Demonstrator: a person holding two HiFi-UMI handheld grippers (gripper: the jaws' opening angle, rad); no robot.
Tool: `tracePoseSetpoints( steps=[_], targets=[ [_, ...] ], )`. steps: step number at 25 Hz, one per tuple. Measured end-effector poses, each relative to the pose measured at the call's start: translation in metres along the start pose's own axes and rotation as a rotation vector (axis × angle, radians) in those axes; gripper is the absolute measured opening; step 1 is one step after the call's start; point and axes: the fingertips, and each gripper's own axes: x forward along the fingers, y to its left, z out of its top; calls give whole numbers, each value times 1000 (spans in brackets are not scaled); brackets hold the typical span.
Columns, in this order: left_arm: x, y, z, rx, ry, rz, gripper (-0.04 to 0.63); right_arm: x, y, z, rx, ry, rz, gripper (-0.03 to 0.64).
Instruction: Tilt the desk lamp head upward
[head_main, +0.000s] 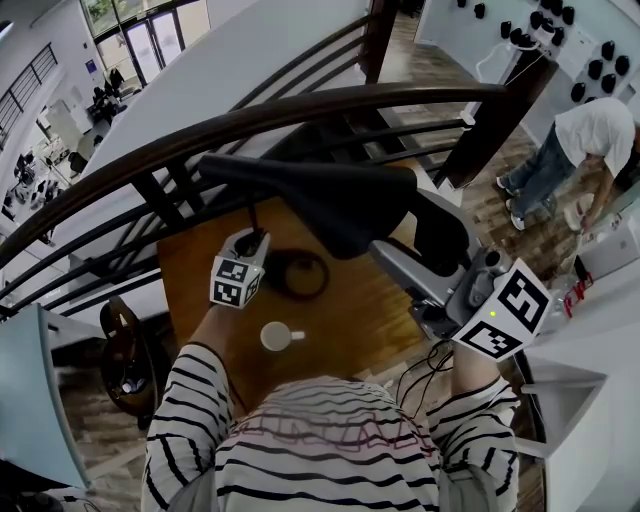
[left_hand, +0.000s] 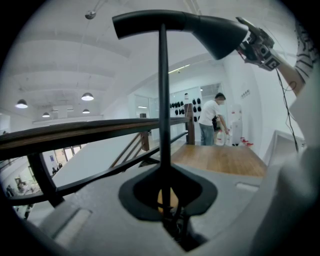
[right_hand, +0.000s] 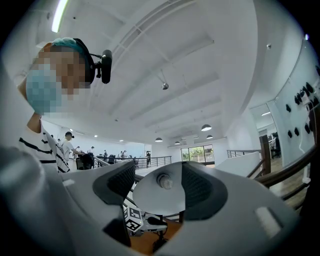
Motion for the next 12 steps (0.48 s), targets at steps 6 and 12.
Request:
tracePoseSetpoints(
  steps=[6,12],
  targets=[
    [1,0,0,-16,-6,3,41,-2,-2,-1,8,-36,-5,279],
    [3,0,0,-42,-2,11,41,-5,-6,-1,8,-62,3,275]
  ],
)
